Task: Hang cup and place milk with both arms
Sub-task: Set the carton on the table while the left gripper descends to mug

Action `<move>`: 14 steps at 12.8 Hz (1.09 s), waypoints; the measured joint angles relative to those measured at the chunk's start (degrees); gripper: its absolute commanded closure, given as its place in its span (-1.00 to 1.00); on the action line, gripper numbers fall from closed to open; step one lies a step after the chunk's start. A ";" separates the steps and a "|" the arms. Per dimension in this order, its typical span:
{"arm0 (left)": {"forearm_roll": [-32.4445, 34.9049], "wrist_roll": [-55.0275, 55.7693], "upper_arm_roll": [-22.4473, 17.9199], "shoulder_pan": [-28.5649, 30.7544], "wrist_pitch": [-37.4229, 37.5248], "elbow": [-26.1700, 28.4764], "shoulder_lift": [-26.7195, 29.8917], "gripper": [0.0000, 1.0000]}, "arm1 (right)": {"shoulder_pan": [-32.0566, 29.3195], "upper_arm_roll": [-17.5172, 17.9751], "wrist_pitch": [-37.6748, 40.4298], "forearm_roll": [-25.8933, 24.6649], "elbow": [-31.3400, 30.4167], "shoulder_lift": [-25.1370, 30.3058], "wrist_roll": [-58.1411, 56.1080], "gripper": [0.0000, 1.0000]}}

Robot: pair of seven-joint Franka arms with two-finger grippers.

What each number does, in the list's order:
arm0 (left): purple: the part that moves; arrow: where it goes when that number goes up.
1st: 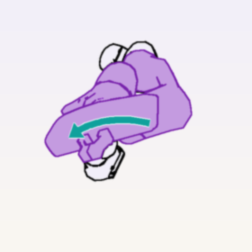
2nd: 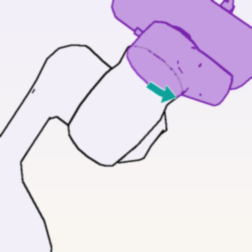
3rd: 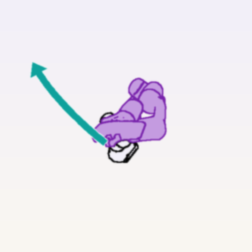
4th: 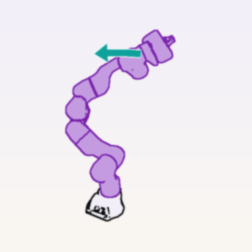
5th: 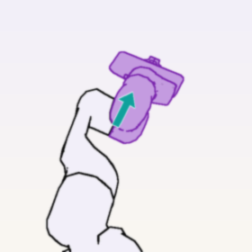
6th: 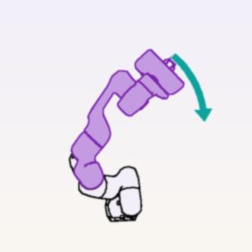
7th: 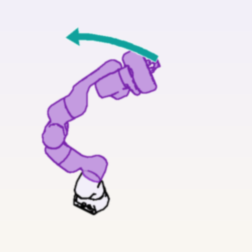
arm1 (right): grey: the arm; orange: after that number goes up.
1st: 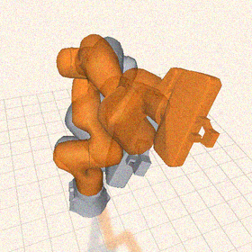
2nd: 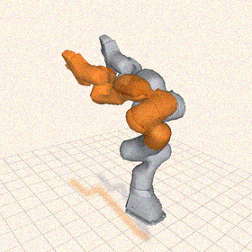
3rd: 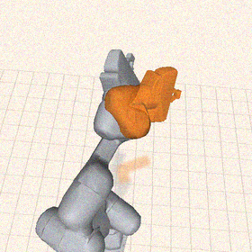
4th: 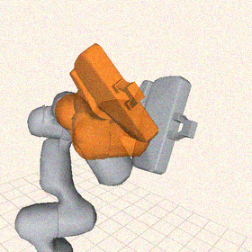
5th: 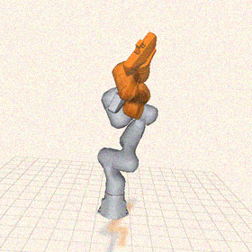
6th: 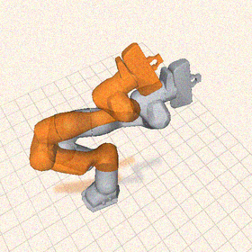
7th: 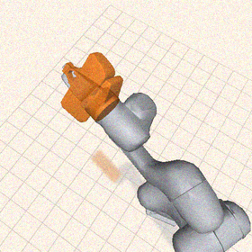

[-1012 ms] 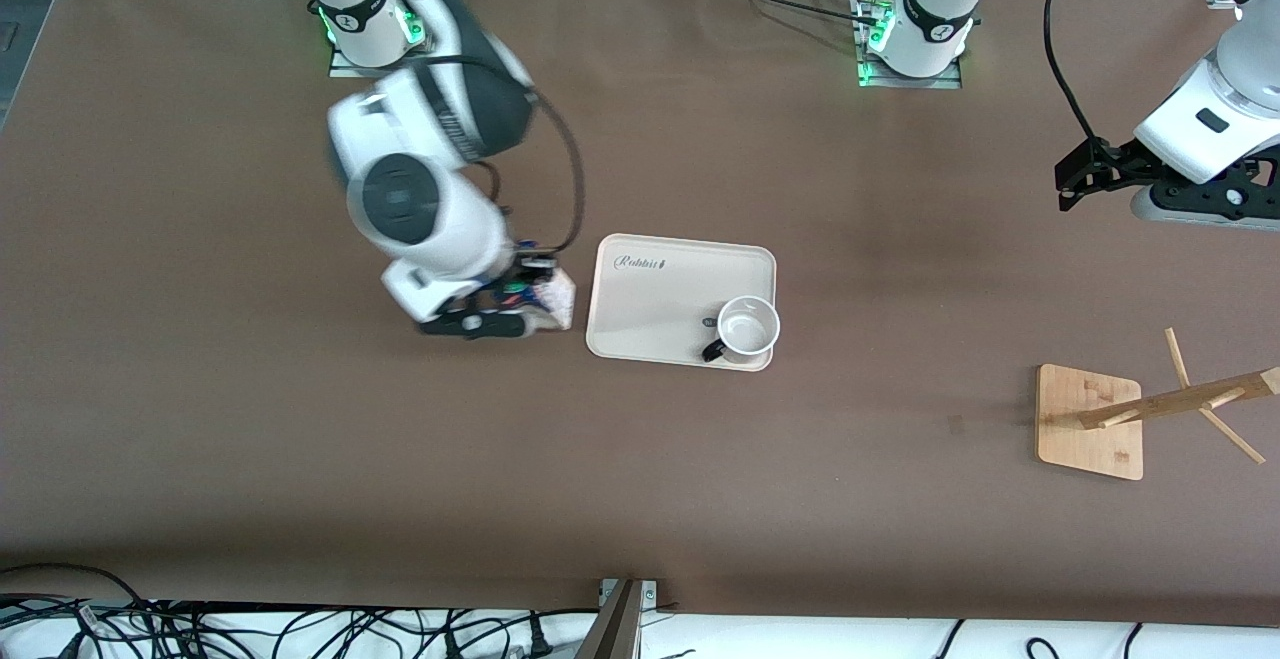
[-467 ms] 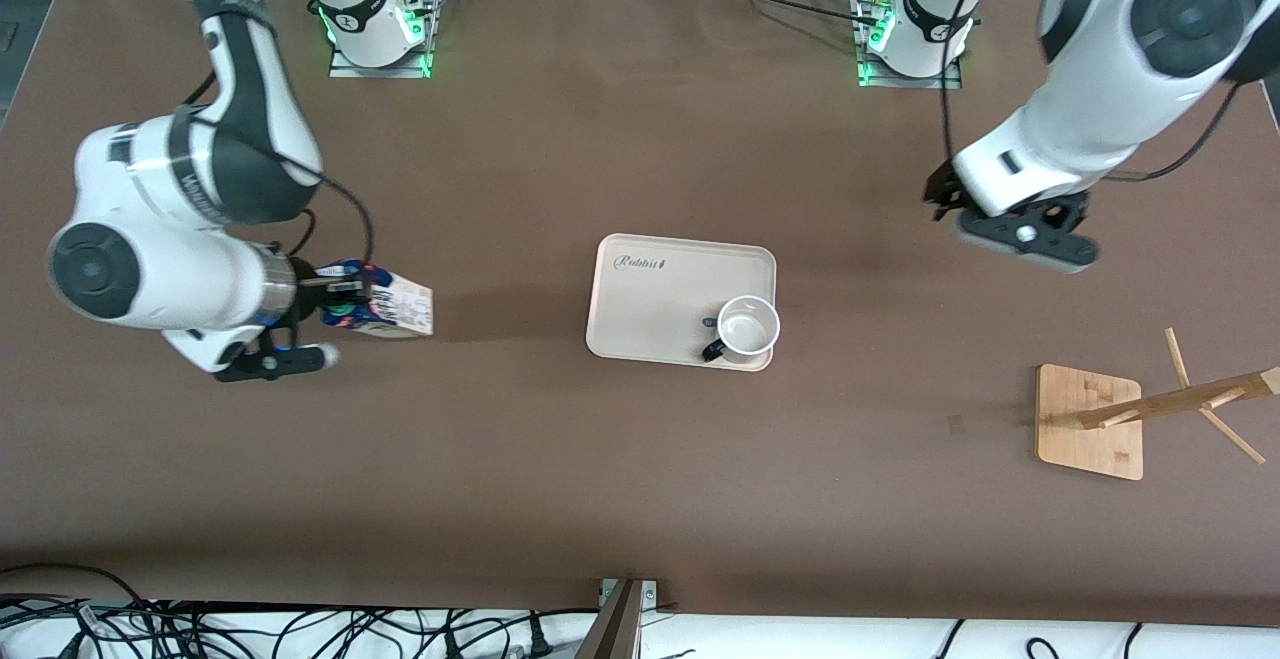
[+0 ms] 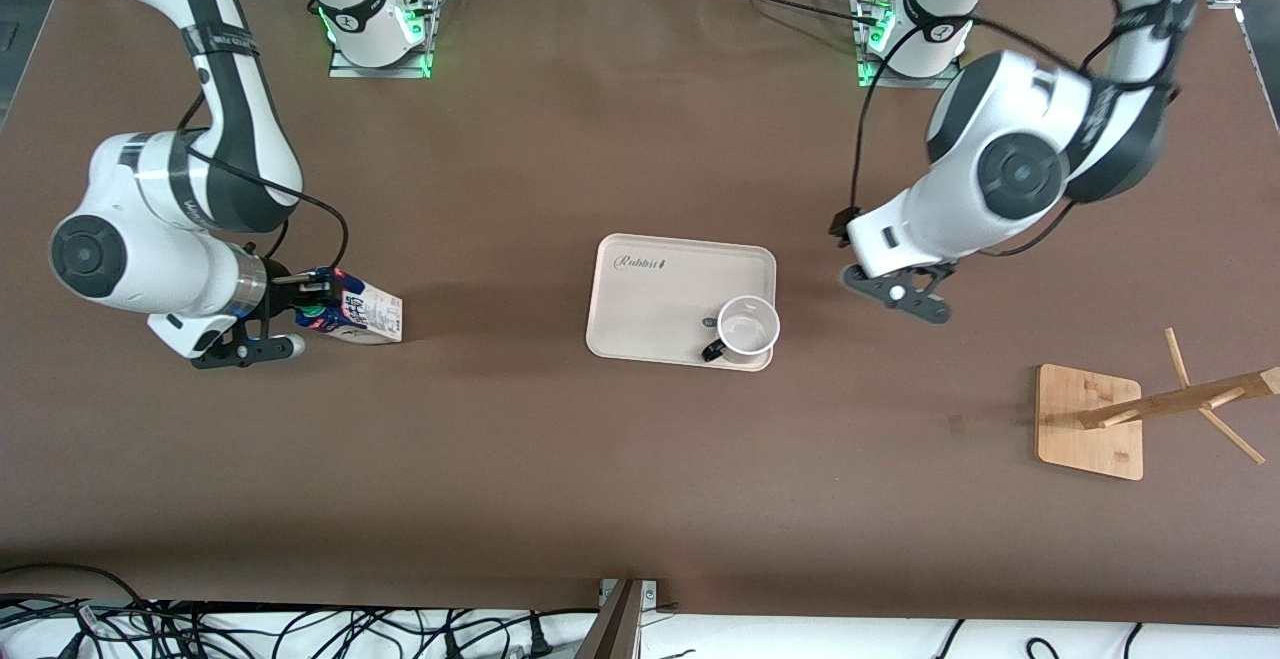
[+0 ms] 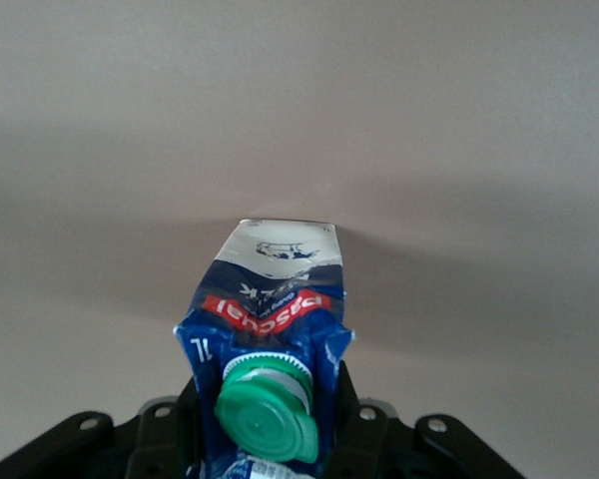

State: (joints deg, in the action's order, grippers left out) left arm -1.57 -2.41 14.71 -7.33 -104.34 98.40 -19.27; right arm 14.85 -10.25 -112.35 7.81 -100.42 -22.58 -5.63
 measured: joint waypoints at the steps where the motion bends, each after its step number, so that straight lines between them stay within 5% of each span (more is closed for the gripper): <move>1: -0.32 0.00 0.06 -1.29 -0.28 -1.01 -2.25 -1.00 | 0.13 0.00 -1.23 0.00 -0.88 0.00 0.00 -0.03; 2: -0.43 0.00 0.13 -2.83 -0.35 -2.38 -4.58 -1.00 | 0.22 0.00 -2.09 0.00 -1.47 0.00 0.00 -0.33; 3: -0.46 0.02 0.19 -4.54 -0.39 -3.95 -7.05 -1.00 | 0.28 0.01 -2.43 0.00 -1.68 0.02 0.00 -0.93; 7: -0.47 0.03 2.88 -7.25 -5.15 -8.15 -14.52 -1.00 | 0.30 0.01 -3.11 0.00 -1.68 0.25 0.03 -1.00; 14: -0.38 -7.82 5.52 -7.29 -11.30 -8.95 -16.47 -1.00 | 0.77 0.29 -1.93 0.00 0.37 3.88 0.74 -1.00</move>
State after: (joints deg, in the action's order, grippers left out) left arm -1.95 -10.23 20.23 -14.62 -115.64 89.45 -35.74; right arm 15.62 -9.96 -114.29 7.82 -100.05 -18.71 -4.89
